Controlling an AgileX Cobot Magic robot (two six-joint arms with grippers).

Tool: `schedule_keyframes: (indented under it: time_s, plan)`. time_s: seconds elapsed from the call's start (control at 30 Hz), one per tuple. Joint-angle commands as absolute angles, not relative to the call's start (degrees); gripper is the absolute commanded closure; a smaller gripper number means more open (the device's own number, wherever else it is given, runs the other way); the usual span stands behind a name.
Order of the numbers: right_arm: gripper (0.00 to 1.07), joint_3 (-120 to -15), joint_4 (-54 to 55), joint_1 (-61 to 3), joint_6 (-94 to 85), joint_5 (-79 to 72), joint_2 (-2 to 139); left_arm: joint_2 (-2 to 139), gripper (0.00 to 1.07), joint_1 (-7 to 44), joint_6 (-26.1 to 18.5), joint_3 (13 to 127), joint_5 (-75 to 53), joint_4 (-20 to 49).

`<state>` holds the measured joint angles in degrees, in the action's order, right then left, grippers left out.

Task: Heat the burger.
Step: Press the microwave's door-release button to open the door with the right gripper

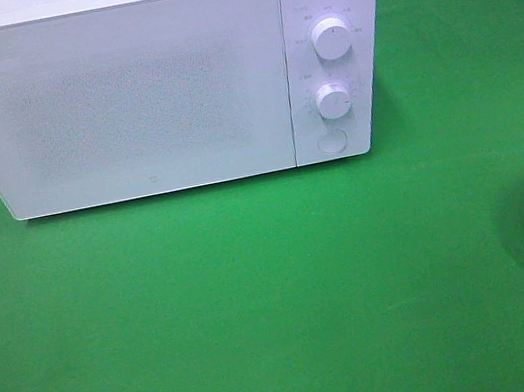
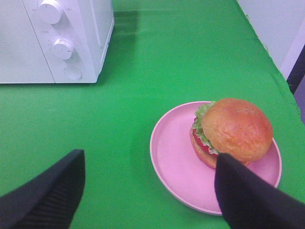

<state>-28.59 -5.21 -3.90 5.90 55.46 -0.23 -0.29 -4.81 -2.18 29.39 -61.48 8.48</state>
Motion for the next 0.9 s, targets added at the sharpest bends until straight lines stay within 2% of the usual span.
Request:
schedule_keyframes:
  time_s: [0.03, 0.5, 0.9]
  plan:
    - [0.34, -28.5, -5.4, -3.7, 6.1, 54.7, -1.8, -1.3, 0.07, -4.9, -2.3, 29.5, -61.0, 8.9]
    - [0.34, -28.8, -5.4, -3.7, 6.1, 54.1, -1.7, -1.3, 0.07, -4.9, -2.3, 29.5, -61.0, 8.9]
    - [0.34, -31.5, -5.5, -3.7, 6.1, 44.5, 9.9, -1.3, 0.07, -4.9, -2.3, 29.5, -61.0, 8.9]
